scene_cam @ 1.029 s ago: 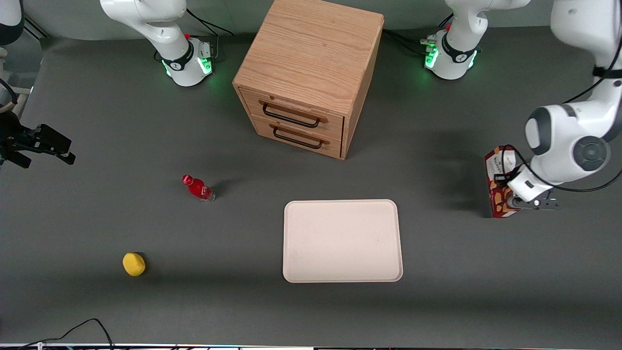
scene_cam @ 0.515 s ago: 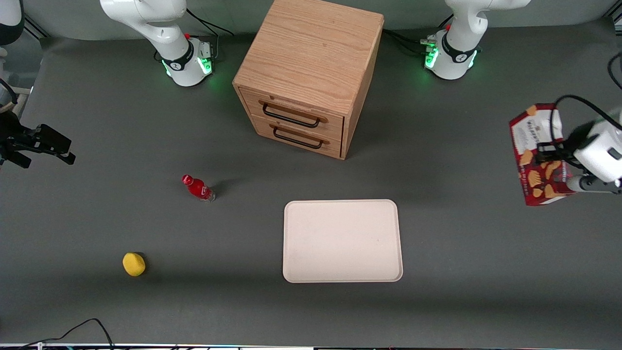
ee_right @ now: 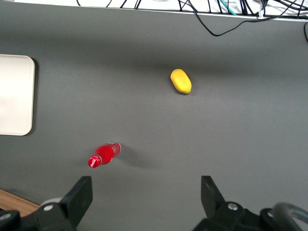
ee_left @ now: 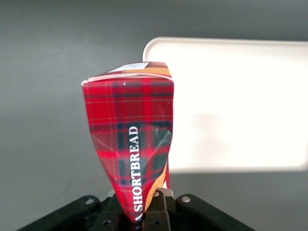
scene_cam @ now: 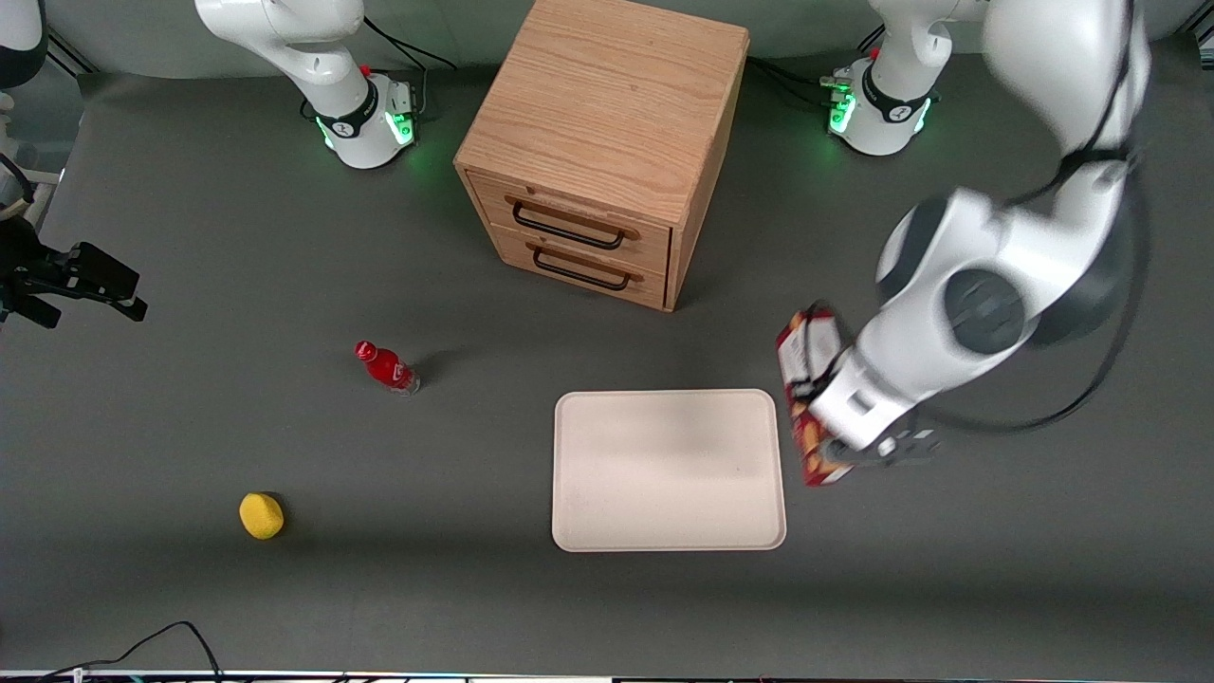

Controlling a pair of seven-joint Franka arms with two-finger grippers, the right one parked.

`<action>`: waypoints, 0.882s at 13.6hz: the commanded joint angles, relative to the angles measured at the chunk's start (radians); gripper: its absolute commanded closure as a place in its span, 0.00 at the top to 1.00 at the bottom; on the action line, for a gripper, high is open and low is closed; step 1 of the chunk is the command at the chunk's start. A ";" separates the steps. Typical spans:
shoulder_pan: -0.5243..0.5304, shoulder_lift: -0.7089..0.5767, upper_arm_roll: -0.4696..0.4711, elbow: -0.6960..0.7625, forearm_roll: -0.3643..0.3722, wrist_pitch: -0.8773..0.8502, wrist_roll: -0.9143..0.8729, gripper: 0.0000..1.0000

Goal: Place red cookie box on tray

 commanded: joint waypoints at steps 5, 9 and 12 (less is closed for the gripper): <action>-0.011 0.166 -0.010 -0.043 0.165 0.301 -0.136 0.00; -0.013 0.183 -0.010 -0.044 0.234 0.313 -0.137 1.00; -0.007 0.148 -0.013 -0.047 0.234 0.267 -0.131 1.00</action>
